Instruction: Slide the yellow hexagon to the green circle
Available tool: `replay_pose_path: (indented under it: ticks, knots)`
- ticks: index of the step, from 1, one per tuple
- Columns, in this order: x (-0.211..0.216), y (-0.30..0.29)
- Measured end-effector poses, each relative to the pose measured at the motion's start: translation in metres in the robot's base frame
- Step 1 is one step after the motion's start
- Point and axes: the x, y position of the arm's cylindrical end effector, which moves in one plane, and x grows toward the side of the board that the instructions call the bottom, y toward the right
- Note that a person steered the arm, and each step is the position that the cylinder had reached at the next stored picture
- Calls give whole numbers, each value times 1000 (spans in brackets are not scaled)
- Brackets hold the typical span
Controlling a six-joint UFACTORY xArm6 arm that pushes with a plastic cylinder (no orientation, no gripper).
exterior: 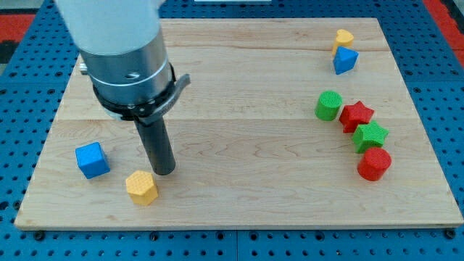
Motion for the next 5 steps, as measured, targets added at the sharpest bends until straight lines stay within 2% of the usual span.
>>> replay_pose_path:
  ticks: [1,2,3,4,5]
  knots:
    - [7,-61]
    - [13,-95]
    - [58,-92]
    - [74,-63]
    - [-7,-19]
